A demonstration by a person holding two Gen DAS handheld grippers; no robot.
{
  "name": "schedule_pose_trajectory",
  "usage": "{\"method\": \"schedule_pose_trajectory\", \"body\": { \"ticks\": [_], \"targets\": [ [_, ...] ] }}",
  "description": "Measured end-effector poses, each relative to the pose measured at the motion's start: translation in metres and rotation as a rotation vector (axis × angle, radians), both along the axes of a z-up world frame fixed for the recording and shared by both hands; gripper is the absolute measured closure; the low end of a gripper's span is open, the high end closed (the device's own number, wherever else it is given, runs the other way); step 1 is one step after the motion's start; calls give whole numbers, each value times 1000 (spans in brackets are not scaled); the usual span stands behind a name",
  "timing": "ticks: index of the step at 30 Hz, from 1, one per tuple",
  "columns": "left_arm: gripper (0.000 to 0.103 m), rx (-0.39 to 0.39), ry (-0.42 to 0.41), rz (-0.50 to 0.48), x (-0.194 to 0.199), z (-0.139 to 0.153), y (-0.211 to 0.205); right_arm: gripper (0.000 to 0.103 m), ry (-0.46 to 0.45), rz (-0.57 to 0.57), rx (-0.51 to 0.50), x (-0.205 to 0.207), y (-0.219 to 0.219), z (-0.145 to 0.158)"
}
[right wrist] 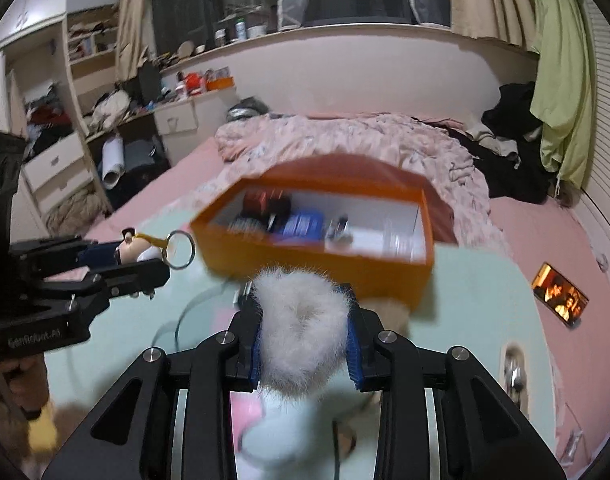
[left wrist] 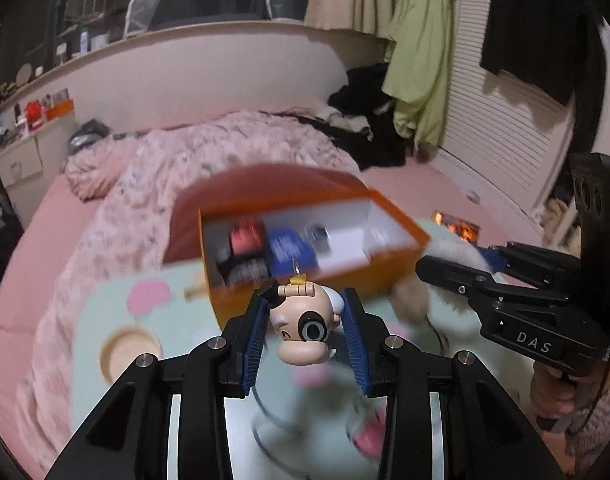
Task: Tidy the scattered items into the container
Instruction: 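Release the figure into the orange box with left tool while right drops the fur ball in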
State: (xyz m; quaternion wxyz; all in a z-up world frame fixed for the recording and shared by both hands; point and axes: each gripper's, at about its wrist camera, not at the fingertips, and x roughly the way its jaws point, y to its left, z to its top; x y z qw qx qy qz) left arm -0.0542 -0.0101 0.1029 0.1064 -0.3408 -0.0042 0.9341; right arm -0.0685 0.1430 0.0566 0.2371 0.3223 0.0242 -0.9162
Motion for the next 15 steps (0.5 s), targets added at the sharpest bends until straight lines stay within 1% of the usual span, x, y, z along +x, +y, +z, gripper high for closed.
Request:
{"method": "schedule_pose_trajectory", "body": {
  "ticks": [3, 6, 7, 8, 9, 10, 12, 13, 15],
  "targets": [
    [68, -12, -31, 34, -41, 5, -2, 70, -11, -37, -20, -32, -5, 12],
    [67, -27, -81, 74, -80, -5, -7, 70, -35, -93, -12, -70, -12, 14],
    [61, -18, -98, 78, -87, -10, -8, 68, -50, -111, -10, -82, -14, 11],
    [48, -3, -119, 83, -93, -17, -10, 68, -62, -130, -12, -90, -16, 8],
    [40, 14, -140, 92, -95, -23, -13, 67, -81, -150, -23, -99, -16, 3],
    [30, 33, -151, 105, -95, -26, -16, 60, -107, -164, -38, -107, -15, -4],
    [27, 67, -143, 118, -86, -29, -23, 50, -202, -177, -58, -119, -12, -21],
    [25, 76, -132, 120, -79, -28, -26, 50, -236, -178, -70, -121, -11, -27],
    [21, 74, -108, 129, -63, -25, -31, 50, -240, -179, -100, -114, -6, -30]
  ]
}}
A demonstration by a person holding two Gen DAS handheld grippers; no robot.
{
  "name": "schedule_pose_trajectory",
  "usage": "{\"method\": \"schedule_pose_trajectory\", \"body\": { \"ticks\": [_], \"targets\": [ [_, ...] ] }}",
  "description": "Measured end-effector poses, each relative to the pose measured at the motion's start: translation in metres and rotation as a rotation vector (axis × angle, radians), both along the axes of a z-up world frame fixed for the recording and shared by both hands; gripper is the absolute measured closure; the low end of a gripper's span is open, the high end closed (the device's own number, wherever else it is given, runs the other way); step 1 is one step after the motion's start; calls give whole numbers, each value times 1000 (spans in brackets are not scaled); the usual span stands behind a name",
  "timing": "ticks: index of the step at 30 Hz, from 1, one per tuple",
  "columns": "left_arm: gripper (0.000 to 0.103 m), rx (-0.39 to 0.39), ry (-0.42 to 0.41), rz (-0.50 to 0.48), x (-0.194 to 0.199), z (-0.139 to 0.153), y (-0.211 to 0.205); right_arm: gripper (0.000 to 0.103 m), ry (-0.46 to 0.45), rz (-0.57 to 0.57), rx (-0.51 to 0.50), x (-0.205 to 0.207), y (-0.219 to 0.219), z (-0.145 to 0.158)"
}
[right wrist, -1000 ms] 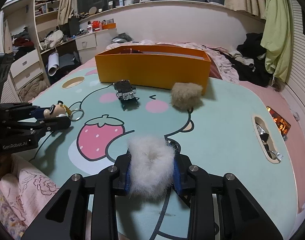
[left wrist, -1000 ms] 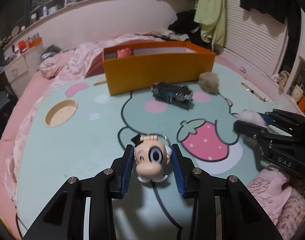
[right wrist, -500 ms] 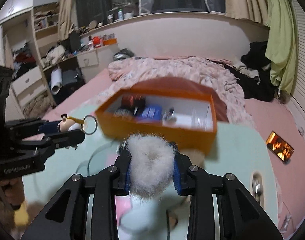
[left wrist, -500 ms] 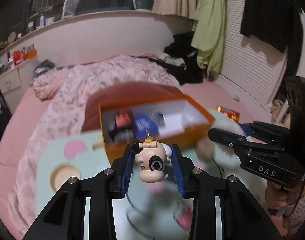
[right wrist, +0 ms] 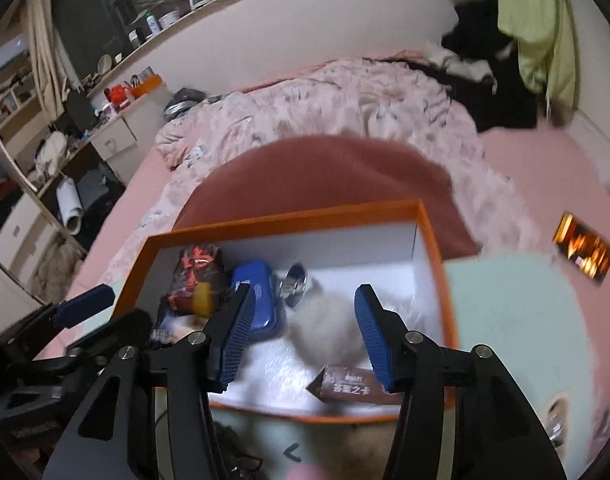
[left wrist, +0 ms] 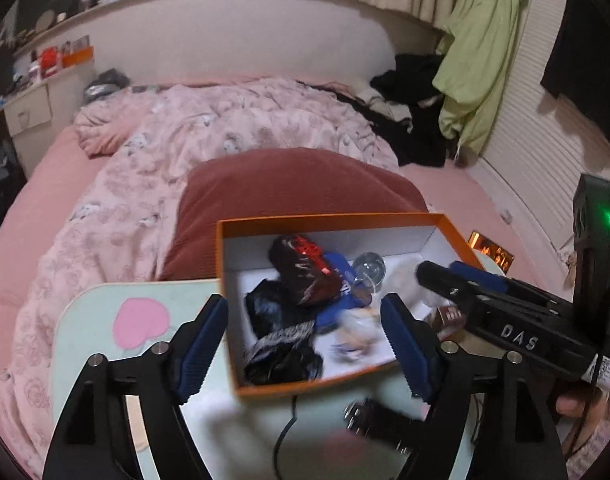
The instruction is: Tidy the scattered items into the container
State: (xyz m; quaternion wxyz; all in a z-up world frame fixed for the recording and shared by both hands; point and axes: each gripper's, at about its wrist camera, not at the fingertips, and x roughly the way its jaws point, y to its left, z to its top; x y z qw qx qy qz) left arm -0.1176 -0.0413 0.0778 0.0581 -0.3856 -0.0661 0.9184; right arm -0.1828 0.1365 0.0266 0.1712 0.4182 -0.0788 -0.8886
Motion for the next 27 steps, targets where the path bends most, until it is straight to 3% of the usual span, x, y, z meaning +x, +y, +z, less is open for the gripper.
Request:
{"method": "schedule_pose_trajectory", "body": {
  "ticks": [3, 6, 10, 15, 21, 22, 24, 27],
  "targets": [
    [14, -19, 35, 21, 28, 8, -7, 34, 42, -17, -20, 23, 10, 7],
    [7, -57, 36, 21, 58, 7, -5, 32, 95, -24, -40, 49, 21, 19],
    [4, -108, -10, -21, 100, -17, 9, 30, 120, 2, 48, 88, 25, 23],
    [4, 8, -108, -26, 125, -58, 23, 27, 128, 35, 194, 136, 30, -8],
    [0, -179, -148, 38, 127, -83, 40, 27, 61, 62, 220, 154, 35, -41],
    [0, -185, -140, 38, 129, -83, 40, 25, 34, 59, 248, 153, 32, -47],
    [0, -181, -136, 36, 130, -82, 40, 9, 33, 40, 294, 152, 28, -58],
    [0, -182, -133, 36, 129, -82, 40, 6, 17, 50, 282, 144, 30, -63]
  ]
}}
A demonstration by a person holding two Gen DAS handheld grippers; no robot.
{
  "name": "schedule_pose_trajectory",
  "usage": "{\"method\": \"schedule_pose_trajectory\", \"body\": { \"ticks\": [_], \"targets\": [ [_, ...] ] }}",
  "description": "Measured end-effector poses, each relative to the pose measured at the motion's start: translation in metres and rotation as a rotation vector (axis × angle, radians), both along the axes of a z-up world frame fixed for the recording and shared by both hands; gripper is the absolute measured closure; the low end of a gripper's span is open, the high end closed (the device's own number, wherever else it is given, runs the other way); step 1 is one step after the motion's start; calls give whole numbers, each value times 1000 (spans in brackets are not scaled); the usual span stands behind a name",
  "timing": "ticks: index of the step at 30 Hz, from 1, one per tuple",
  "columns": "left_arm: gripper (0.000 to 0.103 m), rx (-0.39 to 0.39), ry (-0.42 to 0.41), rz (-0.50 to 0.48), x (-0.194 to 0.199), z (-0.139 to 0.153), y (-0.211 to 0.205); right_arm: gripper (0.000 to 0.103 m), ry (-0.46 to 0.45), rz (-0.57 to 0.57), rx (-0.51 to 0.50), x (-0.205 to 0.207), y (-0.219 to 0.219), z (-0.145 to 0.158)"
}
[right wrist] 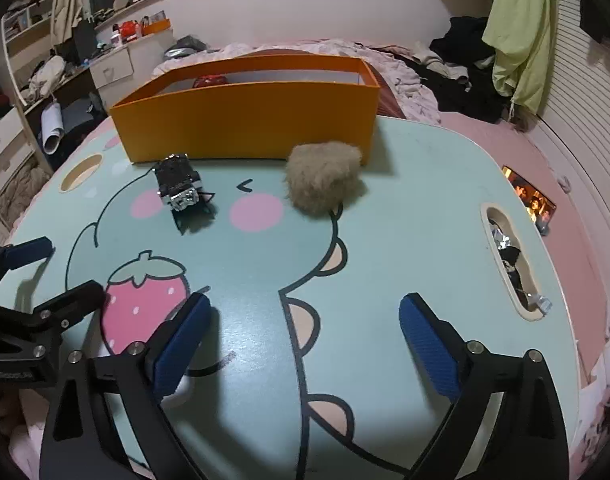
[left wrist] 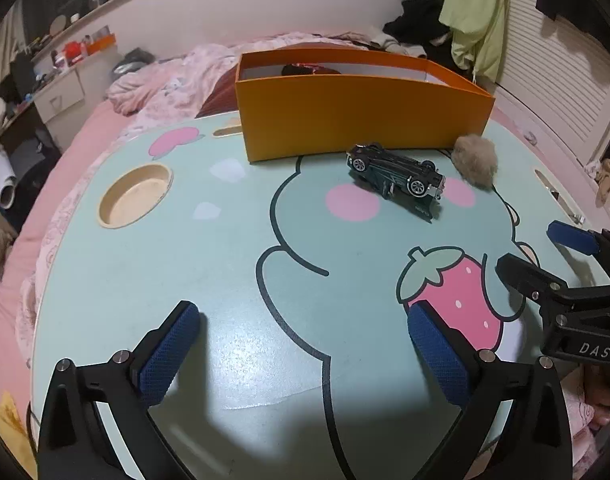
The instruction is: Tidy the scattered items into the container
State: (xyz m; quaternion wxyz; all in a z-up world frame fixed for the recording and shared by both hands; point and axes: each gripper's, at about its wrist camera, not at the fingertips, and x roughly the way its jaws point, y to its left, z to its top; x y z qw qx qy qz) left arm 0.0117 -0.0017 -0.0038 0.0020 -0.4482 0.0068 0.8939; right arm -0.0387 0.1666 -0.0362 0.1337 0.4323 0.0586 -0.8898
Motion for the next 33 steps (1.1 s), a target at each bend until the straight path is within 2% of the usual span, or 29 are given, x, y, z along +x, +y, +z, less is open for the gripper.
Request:
{"method": "schedule_pose_trajectory", "body": {
  "ticks": [6, 33],
  "targets": [
    [0, 4, 6, -4, 2, -1, -3, 6, 7, 13, -4, -9, 2, -4],
    [0, 4, 7, -4, 1, -2, -3, 6, 11, 16, -6, 1, 0, -1]
  ]
}}
